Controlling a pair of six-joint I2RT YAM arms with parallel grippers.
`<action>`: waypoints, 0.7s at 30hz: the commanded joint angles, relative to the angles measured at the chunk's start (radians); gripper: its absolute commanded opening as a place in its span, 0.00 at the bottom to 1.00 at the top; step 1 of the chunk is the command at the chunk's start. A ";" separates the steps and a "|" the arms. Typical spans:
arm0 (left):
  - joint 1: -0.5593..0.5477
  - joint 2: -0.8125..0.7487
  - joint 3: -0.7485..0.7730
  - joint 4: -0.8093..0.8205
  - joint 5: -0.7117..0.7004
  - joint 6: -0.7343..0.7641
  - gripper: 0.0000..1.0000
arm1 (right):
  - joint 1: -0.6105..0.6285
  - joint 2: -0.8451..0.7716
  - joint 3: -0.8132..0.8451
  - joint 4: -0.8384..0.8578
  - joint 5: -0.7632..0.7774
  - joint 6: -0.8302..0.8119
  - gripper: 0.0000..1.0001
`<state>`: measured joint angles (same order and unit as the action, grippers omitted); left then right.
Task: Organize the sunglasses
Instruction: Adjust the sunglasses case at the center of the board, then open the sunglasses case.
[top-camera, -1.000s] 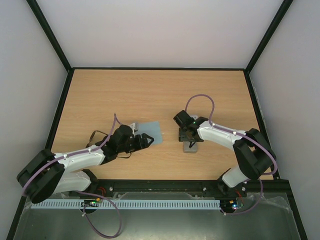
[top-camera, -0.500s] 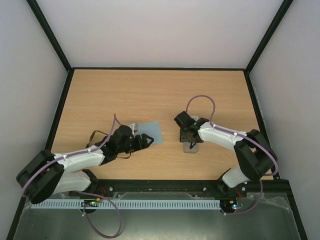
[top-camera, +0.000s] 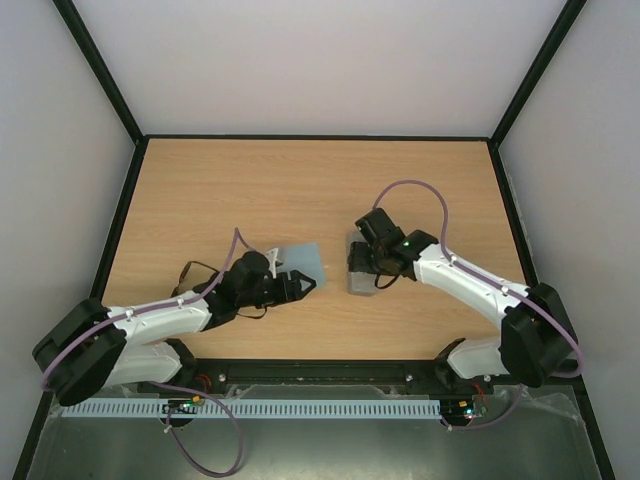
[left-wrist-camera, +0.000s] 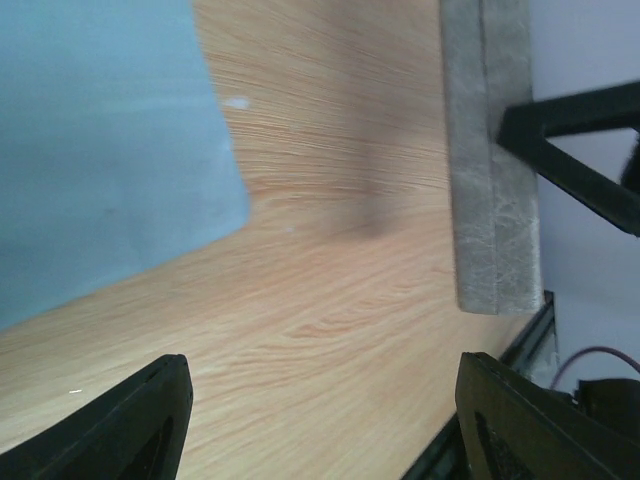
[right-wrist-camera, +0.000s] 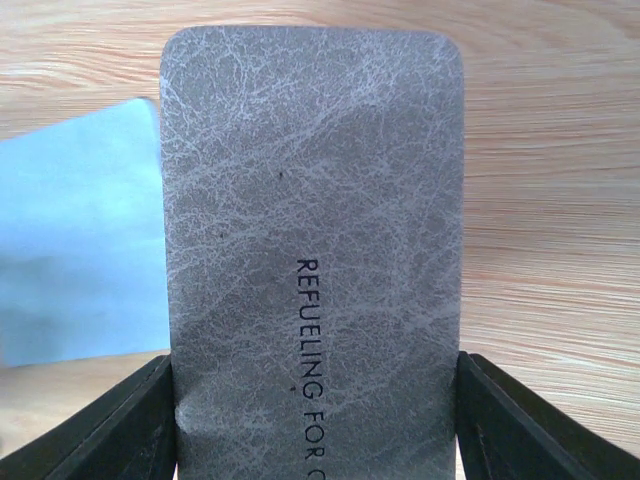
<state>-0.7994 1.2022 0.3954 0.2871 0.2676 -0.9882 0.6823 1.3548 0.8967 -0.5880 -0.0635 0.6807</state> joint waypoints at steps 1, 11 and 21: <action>-0.043 -0.012 0.054 0.075 0.036 -0.014 0.75 | 0.003 -0.038 0.039 0.075 -0.181 0.021 0.40; -0.054 -0.008 0.060 0.153 0.040 -0.054 0.74 | -0.007 -0.083 -0.033 0.258 -0.429 0.100 0.36; -0.054 0.015 0.065 0.132 -0.006 -0.062 0.71 | -0.009 -0.123 -0.065 0.336 -0.531 0.141 0.35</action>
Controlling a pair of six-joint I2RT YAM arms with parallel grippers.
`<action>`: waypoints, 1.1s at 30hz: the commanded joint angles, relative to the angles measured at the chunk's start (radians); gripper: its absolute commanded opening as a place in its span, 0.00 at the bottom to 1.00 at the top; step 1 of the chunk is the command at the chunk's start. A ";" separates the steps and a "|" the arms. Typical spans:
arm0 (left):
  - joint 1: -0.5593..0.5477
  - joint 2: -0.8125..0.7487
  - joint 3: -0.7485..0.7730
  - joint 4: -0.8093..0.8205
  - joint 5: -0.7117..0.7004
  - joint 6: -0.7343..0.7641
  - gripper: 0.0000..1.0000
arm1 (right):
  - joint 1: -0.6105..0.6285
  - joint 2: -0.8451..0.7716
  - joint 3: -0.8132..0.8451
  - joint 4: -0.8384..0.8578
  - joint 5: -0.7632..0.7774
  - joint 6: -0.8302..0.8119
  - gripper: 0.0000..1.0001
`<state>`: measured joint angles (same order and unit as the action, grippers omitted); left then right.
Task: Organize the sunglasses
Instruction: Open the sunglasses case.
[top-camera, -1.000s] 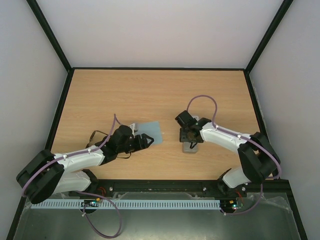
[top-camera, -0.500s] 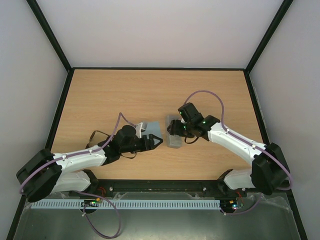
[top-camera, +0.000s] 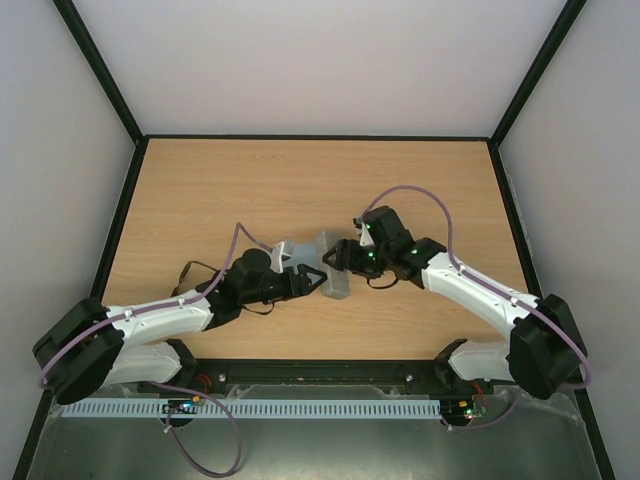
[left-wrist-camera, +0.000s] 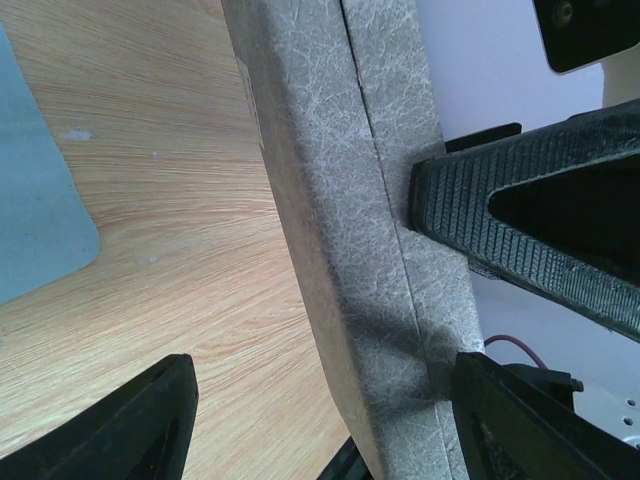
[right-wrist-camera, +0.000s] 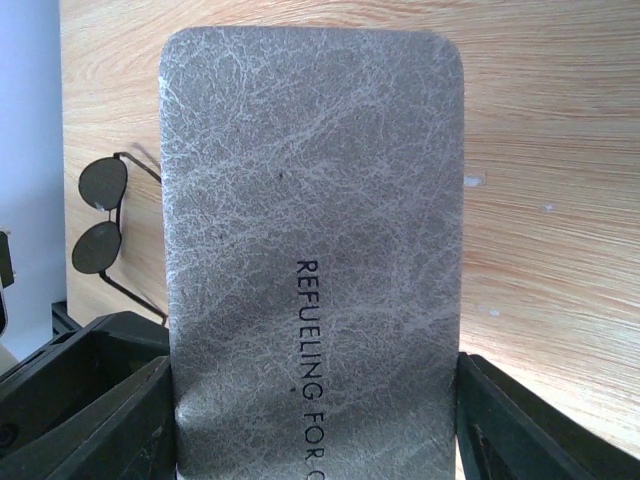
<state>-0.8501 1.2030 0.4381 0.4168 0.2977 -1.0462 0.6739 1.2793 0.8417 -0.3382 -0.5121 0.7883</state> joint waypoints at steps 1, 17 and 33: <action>-0.002 0.018 0.023 -0.005 -0.044 -0.005 0.70 | -0.002 -0.053 -0.012 0.090 -0.087 0.039 0.35; 0.000 0.021 0.008 -0.025 -0.086 -0.018 0.63 | -0.017 -0.115 -0.031 0.117 -0.138 0.061 0.31; 0.032 0.035 -0.024 -0.067 -0.115 -0.021 0.59 | -0.034 -0.150 -0.048 0.182 -0.224 0.104 0.28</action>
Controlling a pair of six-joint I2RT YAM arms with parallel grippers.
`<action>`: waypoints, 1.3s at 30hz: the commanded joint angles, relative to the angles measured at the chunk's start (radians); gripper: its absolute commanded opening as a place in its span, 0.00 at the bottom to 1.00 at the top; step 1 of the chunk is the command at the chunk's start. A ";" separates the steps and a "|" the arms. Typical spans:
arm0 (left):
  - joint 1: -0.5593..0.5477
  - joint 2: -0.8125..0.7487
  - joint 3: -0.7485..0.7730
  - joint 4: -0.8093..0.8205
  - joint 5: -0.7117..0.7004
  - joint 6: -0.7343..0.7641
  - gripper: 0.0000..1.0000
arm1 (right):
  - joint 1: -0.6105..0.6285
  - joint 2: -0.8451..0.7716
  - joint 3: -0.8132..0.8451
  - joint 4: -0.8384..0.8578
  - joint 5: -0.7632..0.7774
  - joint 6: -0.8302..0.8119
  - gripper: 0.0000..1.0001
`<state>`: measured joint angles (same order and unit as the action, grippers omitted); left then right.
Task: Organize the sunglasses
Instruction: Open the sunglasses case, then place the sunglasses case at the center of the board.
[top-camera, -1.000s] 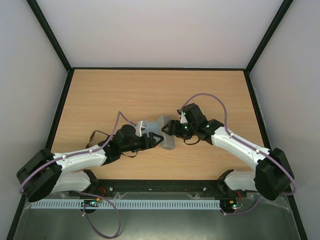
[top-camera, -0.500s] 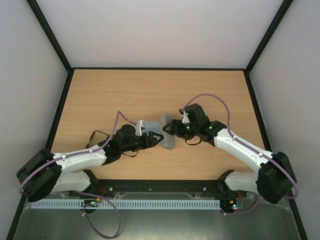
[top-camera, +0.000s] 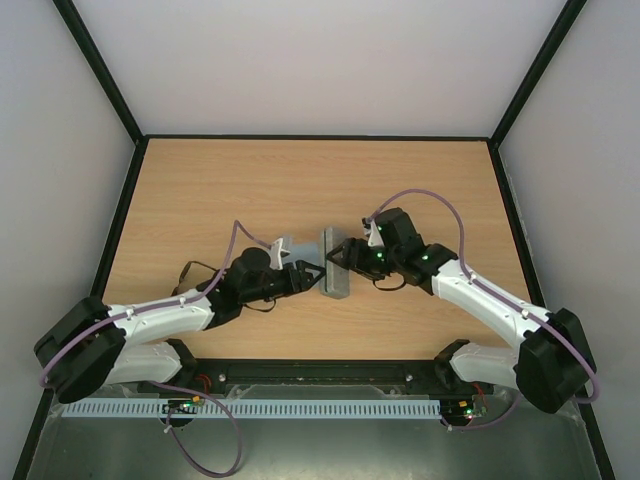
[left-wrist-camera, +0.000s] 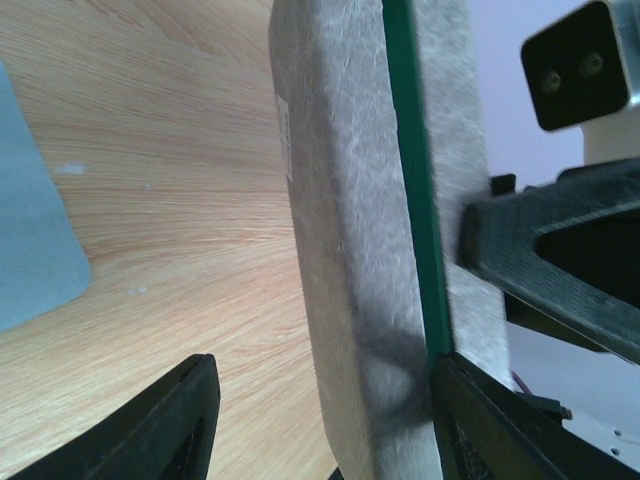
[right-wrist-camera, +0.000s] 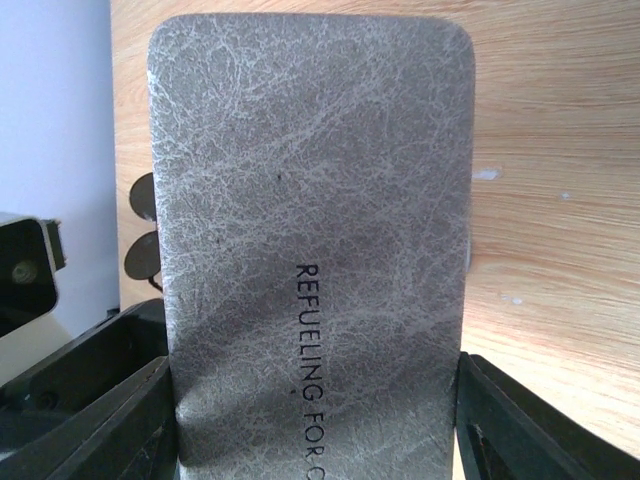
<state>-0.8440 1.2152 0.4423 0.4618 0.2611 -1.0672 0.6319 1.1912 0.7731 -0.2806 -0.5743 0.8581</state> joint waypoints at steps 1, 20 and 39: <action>0.029 0.022 -0.029 -0.115 -0.079 0.000 0.60 | 0.007 -0.063 0.019 0.124 -0.166 0.035 0.28; 0.075 -0.021 -0.022 -0.168 -0.068 0.021 0.63 | -0.097 -0.101 -0.034 0.104 -0.203 0.000 0.28; 0.228 -0.228 0.062 -0.463 -0.042 0.142 0.70 | -0.340 0.482 0.176 0.473 -0.329 -0.045 0.34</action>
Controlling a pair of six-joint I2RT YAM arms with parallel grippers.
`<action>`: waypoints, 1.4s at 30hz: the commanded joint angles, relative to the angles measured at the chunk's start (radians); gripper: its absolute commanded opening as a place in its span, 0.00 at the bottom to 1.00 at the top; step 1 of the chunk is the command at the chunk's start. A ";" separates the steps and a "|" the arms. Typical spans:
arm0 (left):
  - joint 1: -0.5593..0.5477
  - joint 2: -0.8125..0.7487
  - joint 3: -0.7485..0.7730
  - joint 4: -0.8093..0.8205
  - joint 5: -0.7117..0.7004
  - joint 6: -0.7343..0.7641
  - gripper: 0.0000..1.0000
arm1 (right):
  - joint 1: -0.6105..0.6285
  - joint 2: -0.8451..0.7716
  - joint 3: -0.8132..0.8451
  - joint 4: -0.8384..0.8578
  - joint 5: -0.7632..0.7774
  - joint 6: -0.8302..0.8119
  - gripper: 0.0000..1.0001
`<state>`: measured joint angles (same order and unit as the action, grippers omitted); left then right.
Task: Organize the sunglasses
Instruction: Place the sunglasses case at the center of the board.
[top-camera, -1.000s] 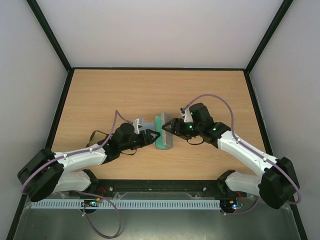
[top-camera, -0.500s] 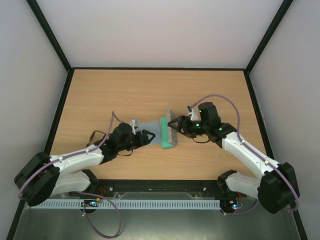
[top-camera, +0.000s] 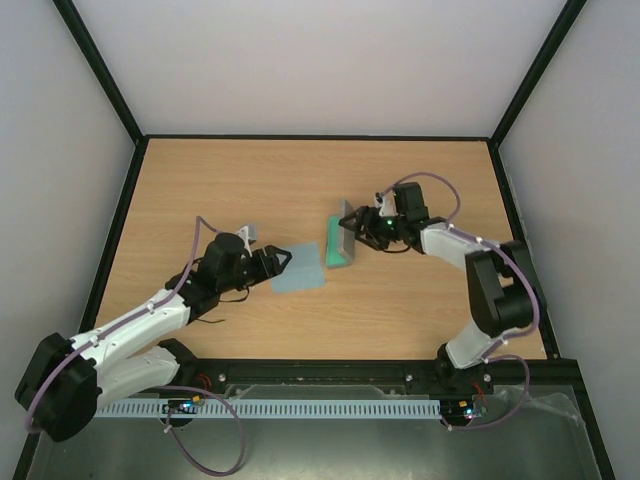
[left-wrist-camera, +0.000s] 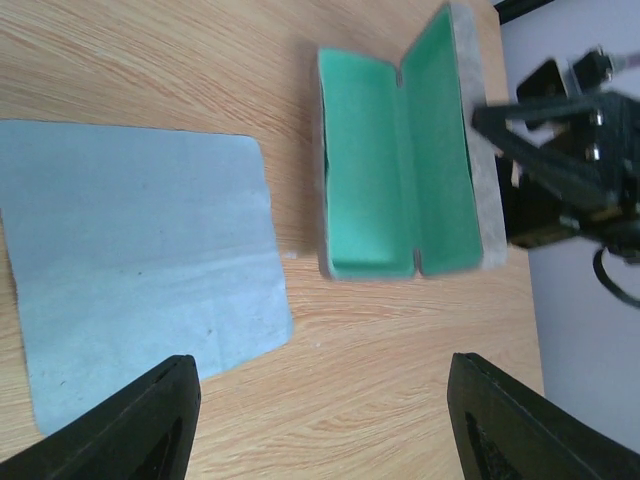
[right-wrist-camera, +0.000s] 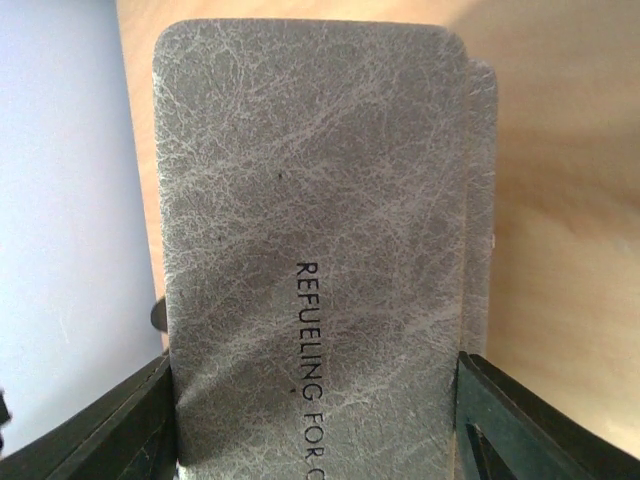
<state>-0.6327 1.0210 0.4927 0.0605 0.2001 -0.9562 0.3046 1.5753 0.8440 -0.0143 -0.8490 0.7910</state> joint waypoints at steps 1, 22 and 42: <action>0.020 -0.039 0.011 -0.067 0.020 0.034 0.70 | -0.017 0.133 0.119 0.250 -0.065 0.040 0.35; 0.058 -0.040 -0.015 -0.048 0.046 0.038 0.70 | -0.046 0.421 0.348 0.201 -0.075 -0.011 0.83; 0.059 -0.116 -0.027 -0.095 0.028 0.021 0.70 | -0.046 0.283 0.356 -0.044 0.098 -0.132 0.92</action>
<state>-0.5816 0.9321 0.4789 -0.0002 0.2340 -0.9264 0.2619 1.9835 1.2190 0.0380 -0.8505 0.7166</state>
